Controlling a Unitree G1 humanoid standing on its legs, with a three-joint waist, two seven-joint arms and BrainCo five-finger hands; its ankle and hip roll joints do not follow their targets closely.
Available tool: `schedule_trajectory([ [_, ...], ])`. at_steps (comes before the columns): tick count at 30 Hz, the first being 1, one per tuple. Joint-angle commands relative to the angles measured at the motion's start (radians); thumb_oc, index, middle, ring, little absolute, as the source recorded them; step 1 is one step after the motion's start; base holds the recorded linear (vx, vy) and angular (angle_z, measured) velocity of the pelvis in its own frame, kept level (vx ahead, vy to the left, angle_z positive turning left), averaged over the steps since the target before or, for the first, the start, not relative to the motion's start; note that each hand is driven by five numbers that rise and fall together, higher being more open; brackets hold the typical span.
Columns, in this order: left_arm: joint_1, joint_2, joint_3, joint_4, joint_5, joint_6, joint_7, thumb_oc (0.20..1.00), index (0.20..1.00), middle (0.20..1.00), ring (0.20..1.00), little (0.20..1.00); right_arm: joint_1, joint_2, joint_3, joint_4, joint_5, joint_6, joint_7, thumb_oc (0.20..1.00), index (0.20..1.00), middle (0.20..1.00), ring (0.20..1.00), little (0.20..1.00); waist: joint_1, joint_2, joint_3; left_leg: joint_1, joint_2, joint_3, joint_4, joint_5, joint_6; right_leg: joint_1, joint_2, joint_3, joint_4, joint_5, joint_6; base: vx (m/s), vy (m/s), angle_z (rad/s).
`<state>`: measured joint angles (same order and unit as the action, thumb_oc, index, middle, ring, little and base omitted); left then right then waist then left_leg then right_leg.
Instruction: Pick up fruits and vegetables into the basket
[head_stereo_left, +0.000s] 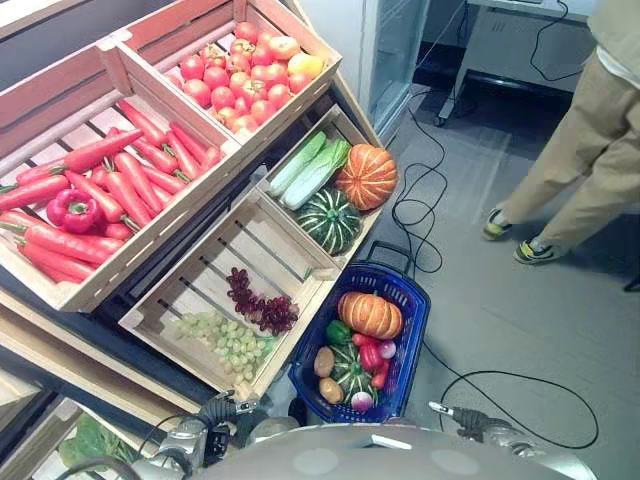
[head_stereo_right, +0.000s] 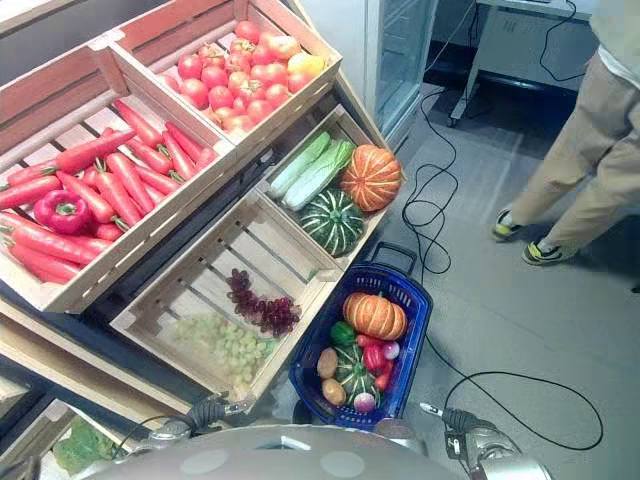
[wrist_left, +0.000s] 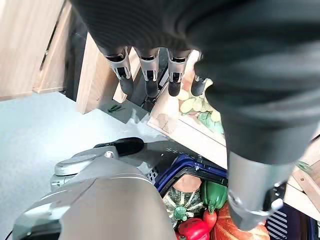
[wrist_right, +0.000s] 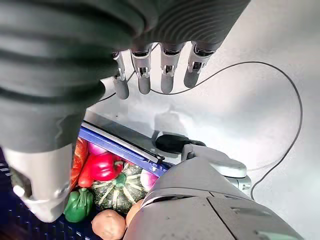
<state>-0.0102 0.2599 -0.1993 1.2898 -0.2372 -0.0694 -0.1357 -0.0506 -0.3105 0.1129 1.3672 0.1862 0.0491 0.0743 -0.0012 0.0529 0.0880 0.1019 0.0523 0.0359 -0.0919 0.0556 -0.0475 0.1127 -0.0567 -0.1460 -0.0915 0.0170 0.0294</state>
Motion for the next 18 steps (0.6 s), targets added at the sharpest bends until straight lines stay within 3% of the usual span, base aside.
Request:
schedule_trajectory([
  [1, -0.065, 0.005, 0.025, 0.074, -0.034, 0.01, -0.028, 1.0, 1.0, 1.0, 1.0, 1.0, -0.061, 0.01, -0.011, 0.063, 0.025, -0.011, 0.001, 1.0, 1.0, 1.0, 1.0, 1.0, 0.016, -0.045, 0.011, 0.015, 0.056, 0.016, 0.005, -0.037, -0.03, -0.003, -0.108, 0.021, 0.004, 0.05, 0.095, -0.18, 0.047, -0.55],
  [12, -0.066, 0.011, 0.048, 0.069, -0.025, -0.06, 0.02, 1.0, 1.0, 1.0, 1.0, 1.0, -0.056, 0.012, -0.015, 0.068, 0.03, -0.016, 0.001, 1.0, 1.0, 1.0, 1.0, 1.0, 0.022, -0.048, 0.008, 0.015, 0.055, 0.011, 0.005, -0.037, -0.03, -0.001, -0.109, 0.018, 0.004, 0.05, 0.095, 0.0, 0.0, 0.0],
  [18, -0.07, 0.011, 0.044, 0.064, -0.015, -0.069, 0.041, 1.0, 1.0, 1.0, 1.0, 1.0, -0.057, 0.01, -0.01, 0.064, 0.031, -0.016, 0.0, 1.0, 1.0, 1.0, 1.0, 1.0, 0.022, -0.049, 0.008, 0.014, 0.055, 0.009, 0.005, -0.036, -0.03, -0.001, -0.107, 0.021, 0.004, 0.049, 0.093, 0.0, 0.0, 0.0],
])
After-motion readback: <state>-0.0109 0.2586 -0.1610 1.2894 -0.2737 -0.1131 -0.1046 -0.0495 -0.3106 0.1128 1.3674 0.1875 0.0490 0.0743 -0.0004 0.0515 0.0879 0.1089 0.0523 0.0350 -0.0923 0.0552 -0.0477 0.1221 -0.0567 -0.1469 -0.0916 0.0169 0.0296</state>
